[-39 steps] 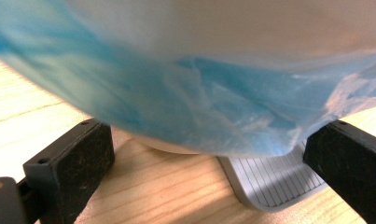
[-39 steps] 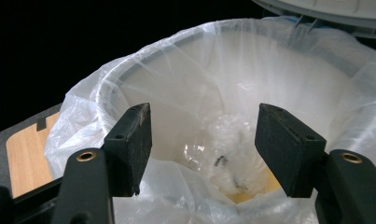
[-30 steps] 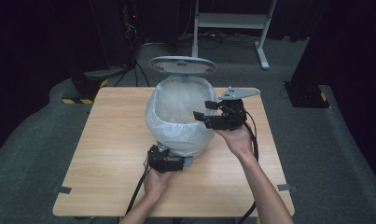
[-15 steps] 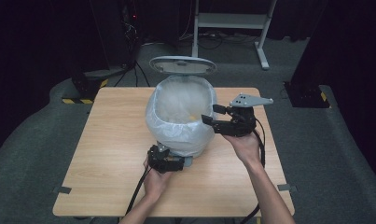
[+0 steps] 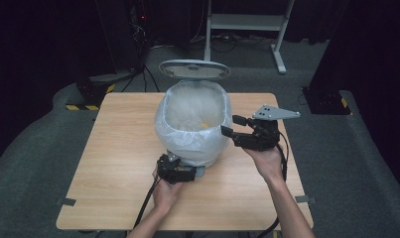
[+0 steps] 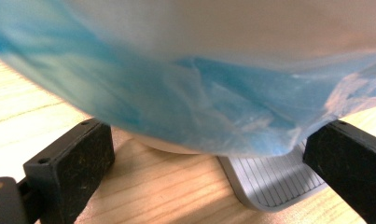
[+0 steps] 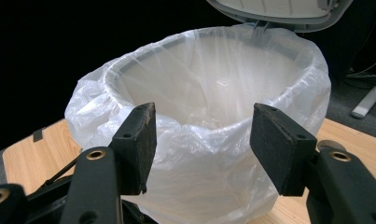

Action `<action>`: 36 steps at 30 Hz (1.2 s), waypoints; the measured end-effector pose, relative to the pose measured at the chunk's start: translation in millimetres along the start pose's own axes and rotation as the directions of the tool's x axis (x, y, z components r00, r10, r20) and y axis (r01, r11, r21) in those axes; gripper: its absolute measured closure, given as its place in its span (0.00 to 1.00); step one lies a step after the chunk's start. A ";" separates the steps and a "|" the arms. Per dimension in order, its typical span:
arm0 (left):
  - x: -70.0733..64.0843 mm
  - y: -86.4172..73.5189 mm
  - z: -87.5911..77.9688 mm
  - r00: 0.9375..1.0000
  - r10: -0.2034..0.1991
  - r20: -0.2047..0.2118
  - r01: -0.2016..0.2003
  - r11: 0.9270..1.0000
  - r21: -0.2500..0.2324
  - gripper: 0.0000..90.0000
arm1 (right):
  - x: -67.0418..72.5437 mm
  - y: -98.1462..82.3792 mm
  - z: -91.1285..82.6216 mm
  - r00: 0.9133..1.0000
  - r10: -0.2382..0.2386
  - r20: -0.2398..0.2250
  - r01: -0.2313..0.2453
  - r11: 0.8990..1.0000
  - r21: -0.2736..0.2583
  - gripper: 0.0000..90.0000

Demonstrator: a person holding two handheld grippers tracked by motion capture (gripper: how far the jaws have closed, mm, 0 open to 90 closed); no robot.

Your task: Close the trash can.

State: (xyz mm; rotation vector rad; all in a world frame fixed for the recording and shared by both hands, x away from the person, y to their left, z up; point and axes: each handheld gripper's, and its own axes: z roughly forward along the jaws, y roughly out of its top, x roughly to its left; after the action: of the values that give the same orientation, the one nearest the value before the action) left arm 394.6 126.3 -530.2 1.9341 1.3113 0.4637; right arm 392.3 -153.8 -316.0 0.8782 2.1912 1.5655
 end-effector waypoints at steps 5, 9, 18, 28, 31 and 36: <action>0.0 0.0 0.0 1.000 0.000 0.000 0.000 1.000 0.000 0.02 | -0.1 -3.6 -4.6 1.000 0.005 0.009 -0.005 1.000 -0.004 0.46; -0.1 0.0 0.0 1.000 -0.001 0.000 0.001 1.000 -0.001 0.02 | 1.0 -8.3 -7.2 1.000 0.003 0.012 -0.003 1.000 0.003 0.46; 0.0 0.0 0.0 1.000 0.000 0.000 0.000 1.000 0.000 0.02 | 0.3 -16.4 -13.6 1.000 0.015 0.013 -0.015 1.000 -0.008 0.46; 0.0 0.0 0.0 1.000 0.000 0.000 0.000 1.000 0.000 0.02 | 0.7 -24.3 -18.6 1.000 0.029 0.010 -0.029 0.999 -0.017 0.46; 0.0 0.0 -0.1 1.000 0.000 0.000 0.000 1.000 0.000 0.02 | 1.8 -26.0 -19.7 0.999 0.030 0.011 -0.030 0.999 -0.017 0.46; 0.0 0.0 0.0 1.000 -0.001 0.000 0.001 1.000 0.000 0.02 | 2.7 -29.1 -20.9 0.999 0.031 0.010 -0.031 0.999 -0.019 0.46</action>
State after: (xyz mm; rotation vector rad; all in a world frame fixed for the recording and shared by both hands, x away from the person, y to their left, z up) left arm 394.6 126.4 -530.3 1.9334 1.3117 0.4633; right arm 369.6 -173.8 -335.3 0.9171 2.1616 1.5898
